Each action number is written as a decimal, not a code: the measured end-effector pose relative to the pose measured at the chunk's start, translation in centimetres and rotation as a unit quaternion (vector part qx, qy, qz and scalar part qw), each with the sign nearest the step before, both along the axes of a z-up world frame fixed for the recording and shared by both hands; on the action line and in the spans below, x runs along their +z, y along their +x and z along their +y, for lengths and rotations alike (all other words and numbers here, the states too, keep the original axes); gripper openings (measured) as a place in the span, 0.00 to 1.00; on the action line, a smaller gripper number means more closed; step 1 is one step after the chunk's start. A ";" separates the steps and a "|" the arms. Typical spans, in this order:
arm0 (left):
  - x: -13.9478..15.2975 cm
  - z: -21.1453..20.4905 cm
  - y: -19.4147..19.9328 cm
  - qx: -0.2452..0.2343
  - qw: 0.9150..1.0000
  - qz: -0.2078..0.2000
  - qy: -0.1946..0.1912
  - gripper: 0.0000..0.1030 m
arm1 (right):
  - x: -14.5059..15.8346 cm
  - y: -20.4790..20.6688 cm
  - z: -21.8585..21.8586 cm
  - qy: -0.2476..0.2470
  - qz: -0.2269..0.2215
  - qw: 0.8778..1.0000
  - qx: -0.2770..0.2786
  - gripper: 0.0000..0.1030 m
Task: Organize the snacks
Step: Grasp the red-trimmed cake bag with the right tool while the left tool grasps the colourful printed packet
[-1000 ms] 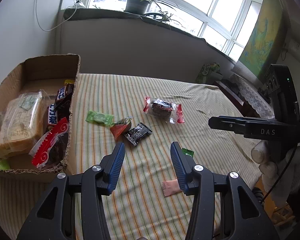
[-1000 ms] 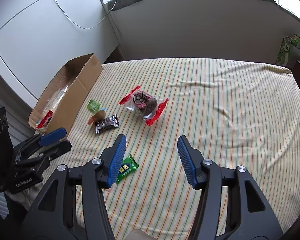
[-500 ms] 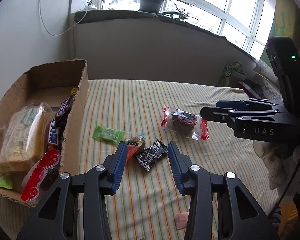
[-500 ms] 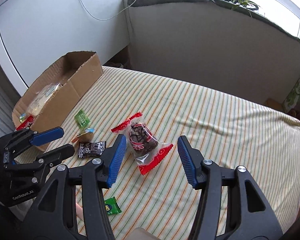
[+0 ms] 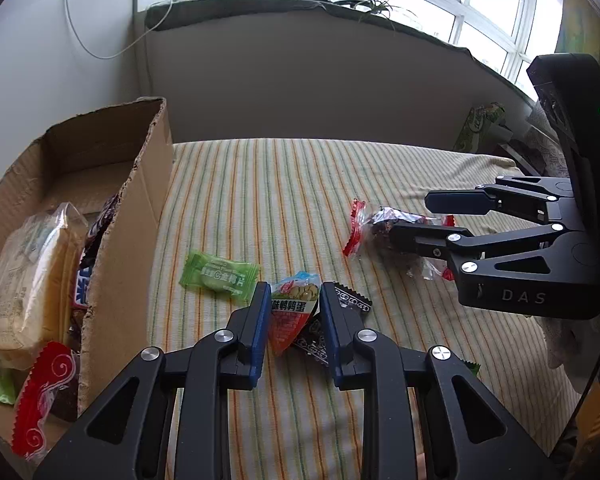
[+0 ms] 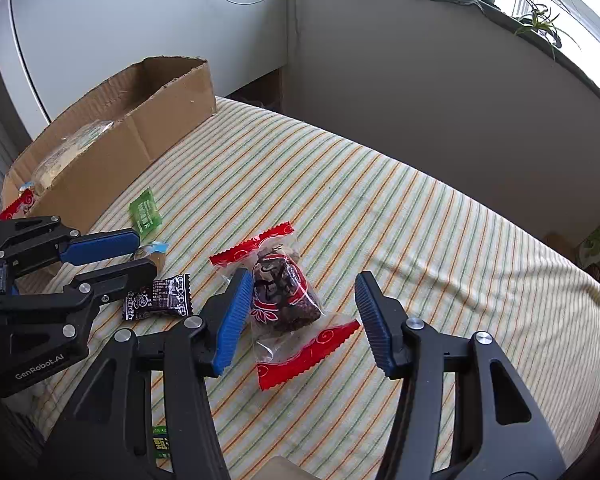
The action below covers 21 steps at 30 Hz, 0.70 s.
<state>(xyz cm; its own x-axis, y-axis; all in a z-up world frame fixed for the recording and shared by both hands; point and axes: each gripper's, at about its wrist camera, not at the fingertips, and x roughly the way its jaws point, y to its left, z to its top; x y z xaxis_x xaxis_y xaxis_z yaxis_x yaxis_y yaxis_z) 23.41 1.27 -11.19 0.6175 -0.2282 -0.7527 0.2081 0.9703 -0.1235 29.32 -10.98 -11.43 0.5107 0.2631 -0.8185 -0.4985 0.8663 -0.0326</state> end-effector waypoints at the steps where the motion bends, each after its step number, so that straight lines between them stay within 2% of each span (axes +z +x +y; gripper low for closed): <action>1: 0.1 -0.4 0.3 -0.002 1.000 -0.001 0.004 0.22 | -0.1 0.0 0.2 -0.001 0.002 1.000 0.005 0.54; 4: -0.1 -0.7 0.2 -0.002 1.000 -0.005 0.016 0.22 | -0.6 0.2 0.7 0.000 0.019 1.000 0.018 0.54; 9: -0.2 -0.6 0.3 0.000 1.000 -0.001 0.015 0.23 | -1.3 0.3 1.2 -0.010 0.023 0.999 0.023 0.53; 10: -0.2 -0.5 0.3 0.001 1.000 -0.001 0.016 0.25 | -1.5 0.4 1.1 -0.009 0.028 0.999 0.023 0.51; 11: -0.3 -0.6 0.4 0.003 1.000 0.001 0.017 0.26 | -1.7 0.5 1.2 -0.008 0.034 0.999 0.024 0.41; 21: -0.2 -0.6 0.2 0.003 1.000 -0.001 0.009 0.22 | -1.6 -0.6 0.0 0.006 0.038 0.999 0.010 0.38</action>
